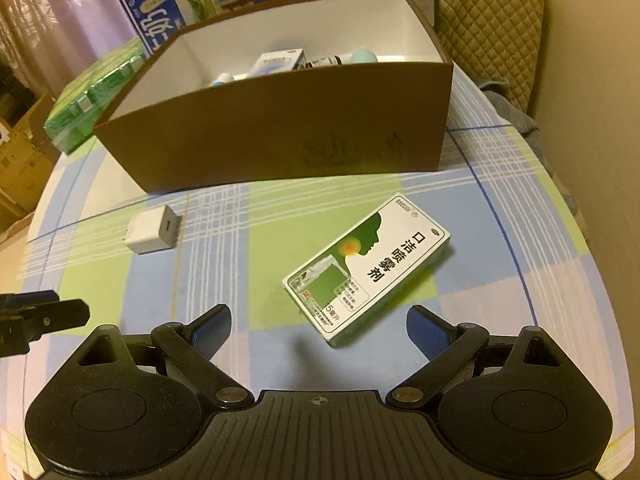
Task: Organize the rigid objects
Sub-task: 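Lower the right tool onto the white-green spray carton and close on it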
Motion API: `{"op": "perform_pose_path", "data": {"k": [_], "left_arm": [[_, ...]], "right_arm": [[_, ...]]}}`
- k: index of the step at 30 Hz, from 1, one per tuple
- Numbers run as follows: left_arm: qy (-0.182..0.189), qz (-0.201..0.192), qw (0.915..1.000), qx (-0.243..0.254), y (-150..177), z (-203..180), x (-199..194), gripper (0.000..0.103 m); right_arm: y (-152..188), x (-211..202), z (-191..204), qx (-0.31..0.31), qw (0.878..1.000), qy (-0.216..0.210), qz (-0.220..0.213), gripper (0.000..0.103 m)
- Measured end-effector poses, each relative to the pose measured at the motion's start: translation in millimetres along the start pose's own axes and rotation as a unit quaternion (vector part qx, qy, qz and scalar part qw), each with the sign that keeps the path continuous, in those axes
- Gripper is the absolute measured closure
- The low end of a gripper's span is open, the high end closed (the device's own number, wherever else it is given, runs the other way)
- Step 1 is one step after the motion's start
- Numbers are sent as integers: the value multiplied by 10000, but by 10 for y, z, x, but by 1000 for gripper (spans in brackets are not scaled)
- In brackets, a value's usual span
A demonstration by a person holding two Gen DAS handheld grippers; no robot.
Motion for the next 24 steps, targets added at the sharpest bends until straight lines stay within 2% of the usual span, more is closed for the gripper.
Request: {"op": "perform_pose_path", "data": {"k": [18, 24], "left_arm": [[-164, 130, 9997, -117, -10, 107, 165, 45], [-148, 130, 9998, -97, -24, 82, 228, 45]], "right_arm": [[-174, 414, -13, 401, 9982, 330, 309, 11], [-228, 581, -65, 484, 9965, 559, 378, 11]]}}
Point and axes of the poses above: each gripper's, at about its wrist camera, not at the fingertips, and x roughly the way its jaws point, z to its left, y to its underside, the point moved 2 cm from there along x, roughly the way its jaws point, and after that the axes turned 6 degrees about y, right-handed, at the moved point
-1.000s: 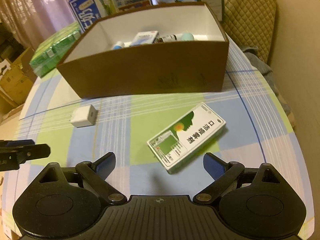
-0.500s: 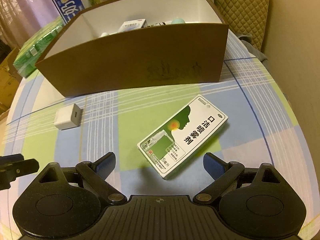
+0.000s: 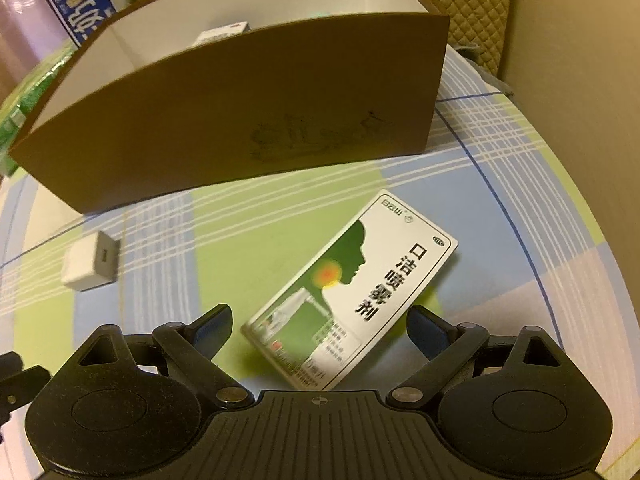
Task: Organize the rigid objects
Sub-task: 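Lower the right tool onto the white-green spray carton and close on it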
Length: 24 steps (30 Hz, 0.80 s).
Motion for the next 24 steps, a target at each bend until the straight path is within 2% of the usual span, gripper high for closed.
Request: {"op": "perform_pose_path", "data": {"k": [4, 7, 12, 14, 20, 24], "left_arm": [[9, 19, 10000, 13, -17, -14, 50, 45], [18, 30, 10000, 16, -36, -17, 86, 45], [40, 39, 10000, 61, -93, -48, 158, 45], [49, 21, 9999, 86, -118, -56, 191, 45], [33, -148, 9998, 161, -255, -90, 333, 45], [-128, -287, 9993, 213, -354, -92, 462, 45]], "right_arm": [[5, 19, -57, -213, 9997, -39, -65, 12], [18, 3, -126, -493, 9986, -135, -146, 17], [57, -4, -298, -758, 9971, 31, -55, 35], [51, -11, -392, -756, 9971, 86, -82, 38], [-51, -15, -653, -482, 9987, 91, -120, 38], [-107, -37, -707, -422, 9990, 52, -147, 38]]}}
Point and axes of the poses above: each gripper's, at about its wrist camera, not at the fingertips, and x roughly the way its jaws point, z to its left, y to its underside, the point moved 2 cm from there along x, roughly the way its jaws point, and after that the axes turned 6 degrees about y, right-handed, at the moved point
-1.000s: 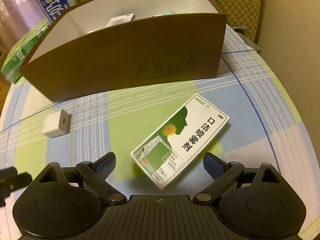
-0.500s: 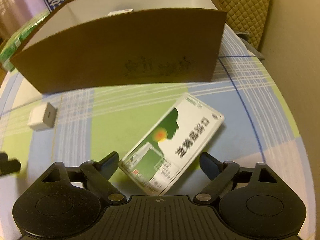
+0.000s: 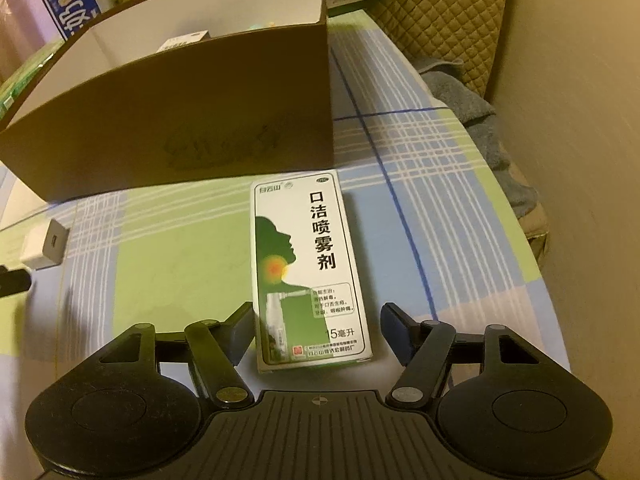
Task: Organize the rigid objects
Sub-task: 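Lower the right tool onto the white-green spray carton and close on it, then grasp the white smart plug with the left tool while the right tool holds the carton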
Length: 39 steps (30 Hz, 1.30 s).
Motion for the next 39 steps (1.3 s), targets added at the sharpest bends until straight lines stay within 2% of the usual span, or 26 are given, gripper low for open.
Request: {"op": "perform_pose_path", "data": {"k": [10, 14, 19, 21, 25, 39], "left_arm": [[-428, -73, 9984, 368, -134, 10, 304, 46], [-494, -42, 9975, 494, -141, 8, 367, 54], [-481, -66, 9972, 571, -121, 5, 359, 54], [-466, -62, 9970, 610, -105, -7, 343, 54], [-389, -37, 9967, 712, -34, -29, 292, 54], [46, 138, 9934, 1136, 540, -221, -79, 55]], "right_arm": [[-63, 1, 17, -11, 9997, -126, -218, 38], [-79, -1, 30, -14, 9994, -156, -304, 38], [-85, -13, 64, -120, 9989, -188, -414, 40], [-83, -10, 82, -182, 9987, -209, -422, 49], [-33, -36, 140, -389, 9980, -207, -461, 50], [383, -224, 657, -1220, 9881, -887, -307, 50]]}}
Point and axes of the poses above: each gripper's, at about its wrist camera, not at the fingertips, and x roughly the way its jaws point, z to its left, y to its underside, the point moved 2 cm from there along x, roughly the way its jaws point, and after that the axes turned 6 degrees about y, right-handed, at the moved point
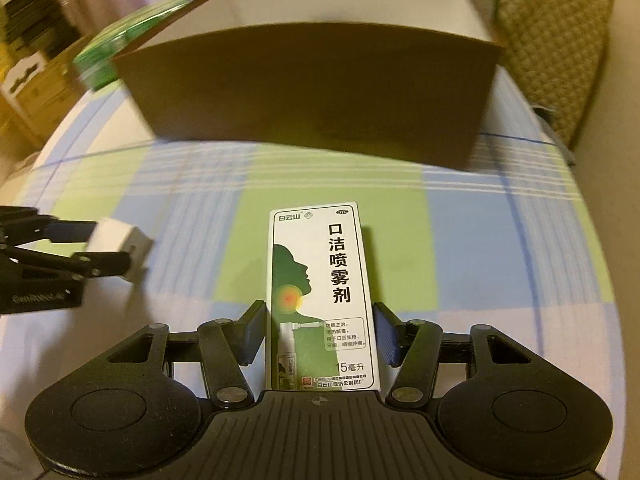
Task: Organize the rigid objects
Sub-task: 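Grasp the white smart plug with the left tool while the right tool holds the carton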
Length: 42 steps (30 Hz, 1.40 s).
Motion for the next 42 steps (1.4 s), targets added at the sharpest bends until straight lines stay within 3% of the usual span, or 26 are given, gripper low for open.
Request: {"op": "perform_pose_path", "data": {"k": [7, 16, 42], "left_arm": [[146, 68, 9998, 127, 210, -95, -134, 54], [93, 48, 9999, 11, 156, -98, -92, 59], [19, 72, 10000, 18, 146, -134, -103, 59]], "right_arm": [[116, -43, 260, -388, 9989, -270, 66, 50], [78, 8, 358, -339, 9992, -207, 67, 48], [66, 35, 408, -525, 9986, -100, 9, 50]]}}
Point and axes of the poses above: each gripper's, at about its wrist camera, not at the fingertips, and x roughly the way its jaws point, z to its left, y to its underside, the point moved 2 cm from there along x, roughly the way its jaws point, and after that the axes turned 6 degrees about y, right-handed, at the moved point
